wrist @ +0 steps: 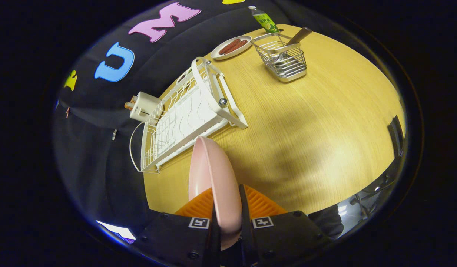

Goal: Take the plate from the dish rack, then take the spoon from the basket and place it into the plate.

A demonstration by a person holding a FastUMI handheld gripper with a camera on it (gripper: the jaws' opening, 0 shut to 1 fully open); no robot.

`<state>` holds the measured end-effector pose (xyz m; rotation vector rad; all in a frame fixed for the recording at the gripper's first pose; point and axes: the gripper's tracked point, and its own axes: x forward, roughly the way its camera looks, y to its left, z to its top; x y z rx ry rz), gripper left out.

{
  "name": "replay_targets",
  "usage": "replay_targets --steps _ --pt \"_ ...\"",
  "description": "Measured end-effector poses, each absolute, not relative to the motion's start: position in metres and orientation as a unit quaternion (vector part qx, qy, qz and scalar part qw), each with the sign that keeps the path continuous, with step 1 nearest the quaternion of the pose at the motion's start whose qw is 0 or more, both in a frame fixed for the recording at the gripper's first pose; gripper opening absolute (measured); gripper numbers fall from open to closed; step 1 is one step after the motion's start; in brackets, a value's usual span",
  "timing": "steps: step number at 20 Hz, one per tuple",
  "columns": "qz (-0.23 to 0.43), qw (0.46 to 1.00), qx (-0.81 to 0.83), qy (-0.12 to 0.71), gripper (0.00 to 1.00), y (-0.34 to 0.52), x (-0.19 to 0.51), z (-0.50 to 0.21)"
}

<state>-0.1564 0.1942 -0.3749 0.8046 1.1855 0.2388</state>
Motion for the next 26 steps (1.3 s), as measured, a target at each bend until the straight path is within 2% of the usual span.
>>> replay_targets --steps 6,10,13,16,17,19,22,26 --pt "0.131 0.748 0.362 0.540 0.27 0.214 -0.141 -0.387" --pt "0.131 0.742 0.357 0.552 0.32 0.217 -0.139 -0.399" --pt "0.117 0.749 0.329 0.563 0.43 0.206 -0.142 -0.410" --pt "0.108 0.776 0.285 0.553 0.46 0.183 -0.137 -0.414" --pt "0.105 0.782 0.280 0.547 0.59 0.176 -0.135 -0.413" --pt "0.097 0.792 0.270 0.539 0.73 0.160 -0.131 -0.410" --pt "0.098 0.818 0.245 0.511 0.73 0.134 -0.122 -0.391" --pt "0.095 0.875 0.195 0.433 0.75 0.075 -0.093 -0.340"
